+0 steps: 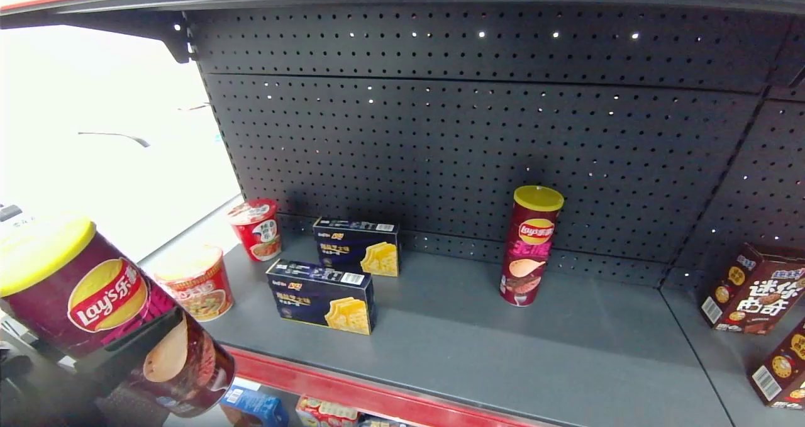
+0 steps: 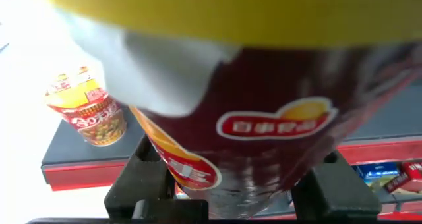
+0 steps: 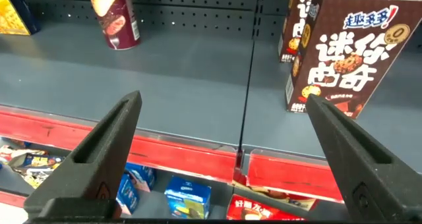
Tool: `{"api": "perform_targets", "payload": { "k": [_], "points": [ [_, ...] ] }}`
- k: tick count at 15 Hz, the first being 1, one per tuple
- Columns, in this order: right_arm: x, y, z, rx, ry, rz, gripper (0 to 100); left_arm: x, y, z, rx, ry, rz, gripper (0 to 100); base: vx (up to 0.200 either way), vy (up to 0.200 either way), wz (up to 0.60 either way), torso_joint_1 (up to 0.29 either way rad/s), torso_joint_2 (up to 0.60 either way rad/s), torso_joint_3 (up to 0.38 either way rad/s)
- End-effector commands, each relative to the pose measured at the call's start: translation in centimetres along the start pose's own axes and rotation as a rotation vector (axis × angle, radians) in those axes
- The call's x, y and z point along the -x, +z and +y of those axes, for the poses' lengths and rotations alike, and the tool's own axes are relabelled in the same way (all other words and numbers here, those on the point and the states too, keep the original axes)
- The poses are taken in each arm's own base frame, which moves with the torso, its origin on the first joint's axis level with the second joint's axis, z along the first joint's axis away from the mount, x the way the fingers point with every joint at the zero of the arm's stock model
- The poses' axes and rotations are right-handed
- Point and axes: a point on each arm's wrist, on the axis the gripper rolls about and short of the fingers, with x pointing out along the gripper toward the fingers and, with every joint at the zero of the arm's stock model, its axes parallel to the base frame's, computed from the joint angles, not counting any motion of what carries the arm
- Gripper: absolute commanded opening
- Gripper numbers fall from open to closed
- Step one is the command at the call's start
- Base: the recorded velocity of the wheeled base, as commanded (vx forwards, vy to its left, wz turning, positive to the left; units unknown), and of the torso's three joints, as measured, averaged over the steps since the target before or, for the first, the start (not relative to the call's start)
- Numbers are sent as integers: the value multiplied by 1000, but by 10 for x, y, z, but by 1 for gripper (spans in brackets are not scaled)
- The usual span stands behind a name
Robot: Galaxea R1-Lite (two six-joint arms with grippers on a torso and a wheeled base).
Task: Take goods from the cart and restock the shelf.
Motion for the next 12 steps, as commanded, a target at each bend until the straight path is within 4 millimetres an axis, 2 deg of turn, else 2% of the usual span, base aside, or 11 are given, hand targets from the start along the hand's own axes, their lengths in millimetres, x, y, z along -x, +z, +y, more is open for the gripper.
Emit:
{"api": "perform_targets", "payload": {
  "k": [1, 5, 6, 7, 8, 9, 10, 12],
  "points": [
    [0, 0, 0, 4, 6, 2, 100, 0, -4, 4, 6, 37, 16, 0, 0, 0, 0, 0, 0, 0],
    [0, 1, 0, 13, 25, 1, 100, 4, -7, 16, 2, 136, 25, 0, 0, 0, 0, 0, 0, 0],
    [2, 7, 1, 40, 76, -27, 100, 5, -8, 16, -2, 137, 44, 0, 0, 0, 0, 0, 0, 0],
    [7, 57, 2, 37, 155, -98, 100, 6, -8, 14, -24, 126, 73, 0, 0, 0, 0, 0, 0, 0],
    [-17, 89, 3, 19, 138, 15, 100, 7, -9, 13, -34, 122, 111, 0, 0, 0, 0, 0, 0, 0],
    [-24, 103, 3, 21, 129, -12, 100, 8, -12, 13, -33, 115, 135, 0, 0, 0, 0, 0, 0, 0],
    [-38, 111, 4, 47, 151, 21, 100, 7, -12, 13, -32, 113, 138, 0, 0, 0, 0, 0, 0, 0],
    [-65, 119, 9, 34, 235, 35, 100, 7, -11, 13, -30, 112, 135, 0, 0, 0, 0, 0, 0, 0]
  ]
}}
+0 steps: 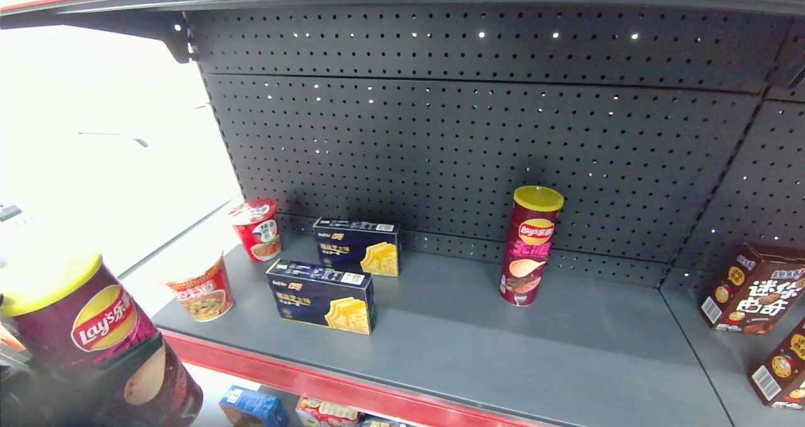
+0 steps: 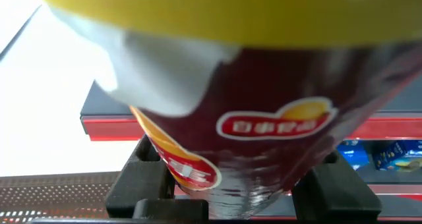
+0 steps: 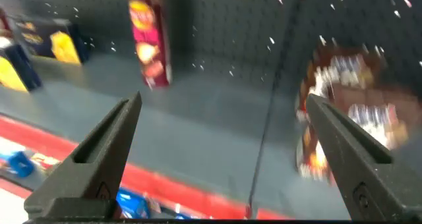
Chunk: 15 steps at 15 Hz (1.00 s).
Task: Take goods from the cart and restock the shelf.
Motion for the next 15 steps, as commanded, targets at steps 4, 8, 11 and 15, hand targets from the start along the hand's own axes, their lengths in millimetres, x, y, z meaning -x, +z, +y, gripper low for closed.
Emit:
{"api": "perform_targets", "payload": {
  "k": [4, 8, 11, 15],
  "points": [
    [-88, 32, 6, -65, 267, 210, 100, 0, 3, -1, 1, -18, -7, 0, 0, 0, 0, 0, 0, 0],
    [-165, 33, -2, -117, 409, 184, 100, -1, 3, -1, 4, -21, 0, 0, 0, 0, 0, 0, 0, 0],
    [-209, 30, -19, -87, 482, 136, 100, -2, 5, -1, 9, -58, -3, 0, 0, 0, 0, 0, 0, 0],
    [-240, 21, -23, -96, 651, 161, 100, -2, 12, -1, 42, -62, -26, 0, 0, 0, 0, 0, 0, 0]
  ]
}}
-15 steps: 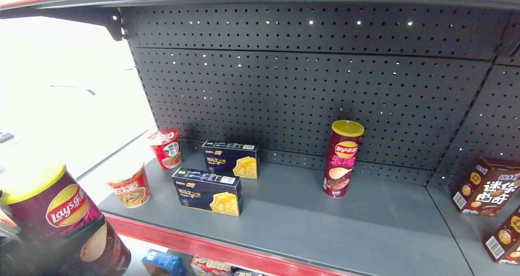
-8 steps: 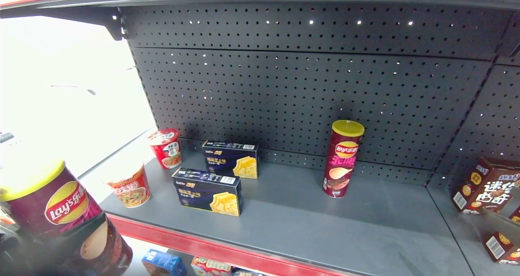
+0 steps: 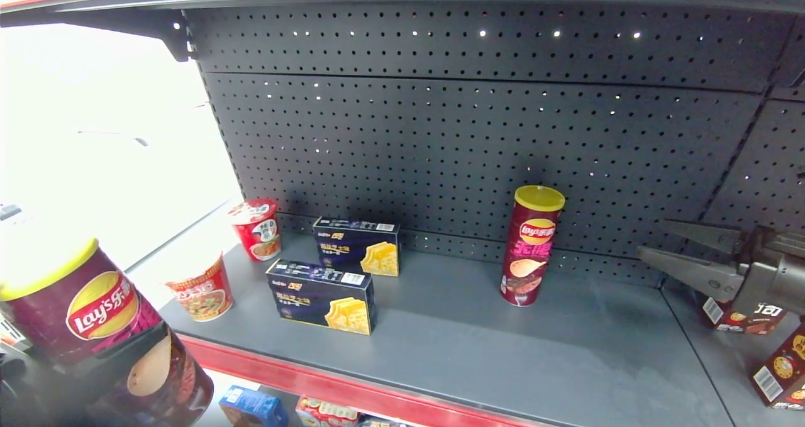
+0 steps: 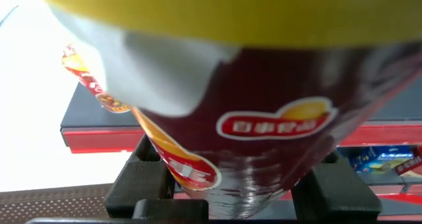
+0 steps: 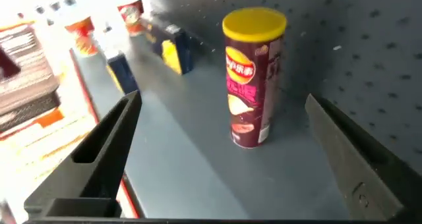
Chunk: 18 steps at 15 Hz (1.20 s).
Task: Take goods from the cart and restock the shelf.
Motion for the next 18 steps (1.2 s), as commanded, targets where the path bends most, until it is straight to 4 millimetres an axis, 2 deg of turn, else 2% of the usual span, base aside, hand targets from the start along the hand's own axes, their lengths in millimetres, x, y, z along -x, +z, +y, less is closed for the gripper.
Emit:
{"api": "perform_targets", "payload": {
  "k": [1, 2, 3, 6, 7, 9, 12, 15, 18],
  "points": [
    [-22, -12, -27, -19, 53, 45, 100, -1, 0, 0, 5, 0, 6, 0, 0, 0, 0, 0, 0, 0],
    [-22, -12, -27, -19, 53, 45, 100, -1, 0, 0, 5, 0, 6, 0, 0, 0, 0, 0, 0, 0],
    [-28, -14, -37, 6, 152, 40, 100, -1, 0, 0, 6, -6, 6, 0, 0, 0, 0, 0, 0, 0],
    [-34, -22, -48, -17, 252, 46, 100, -2, 0, 0, 6, -23, 7, 0, 0, 0, 0, 0, 0, 0],
    [-36, -25, -50, -12, 251, 46, 100, -2, 0, 0, 10, -27, 7, 0, 0, 0, 0, 0, 0, 0],
    [-48, -28, -72, 38, 239, 30, 100, -3, 1, 0, 31, -35, 9, 0, 0, 0, 0, 0, 0, 0],
    [-64, -34, -90, 29, 242, 37, 100, -6, 12, 1, 26, -34, -12, 0, 0, 0, 0, 0, 0, 0],
    [-75, -37, -101, 28, 245, 38, 100, -13, 15, 2, 29, -32, 0, 0, 0, 0, 0, 0, 0, 0],
    [-86, -50, -104, 9, 265, 55, 100, -20, 21, 4, 31, -30, 4, 0, 0, 0, 0, 0, 0, 0]
  ]
}}
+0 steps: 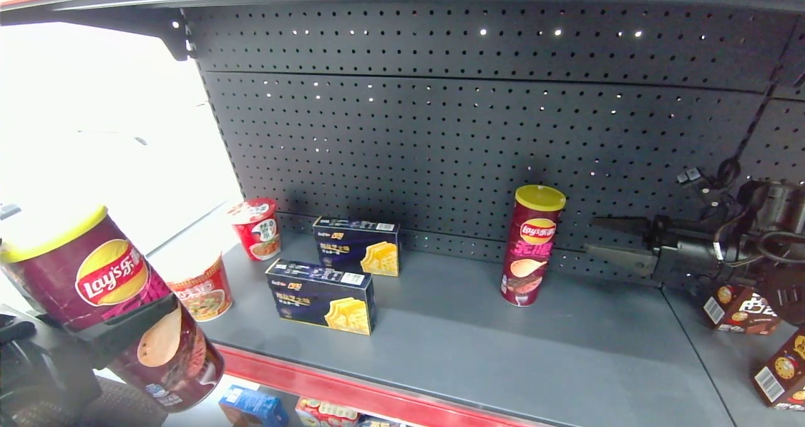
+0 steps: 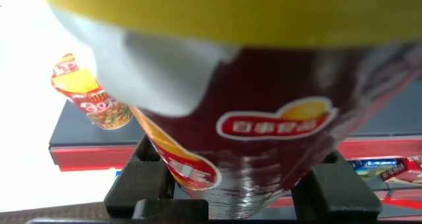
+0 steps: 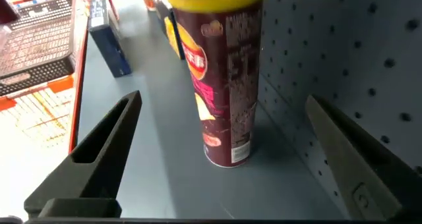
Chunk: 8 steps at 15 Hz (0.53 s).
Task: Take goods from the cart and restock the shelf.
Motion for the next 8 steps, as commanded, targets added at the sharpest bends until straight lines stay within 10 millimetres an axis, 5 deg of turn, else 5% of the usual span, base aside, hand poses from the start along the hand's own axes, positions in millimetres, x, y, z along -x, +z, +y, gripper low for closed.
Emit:
{"api": "perform_targets", "payload": {
  "k": [1, 8],
  "points": [
    [-13, -14, -10, -23, 19, 14, 100, -9, 4, 2, 5, 1, 16, 0, 0, 0, 0, 0, 0, 0],
    [-49, -23, -14, -22, 100, 21, 100, -19, 6, 6, 21, 8, 36, 0, 0, 0, 0, 0, 0, 0]
  ]
}}
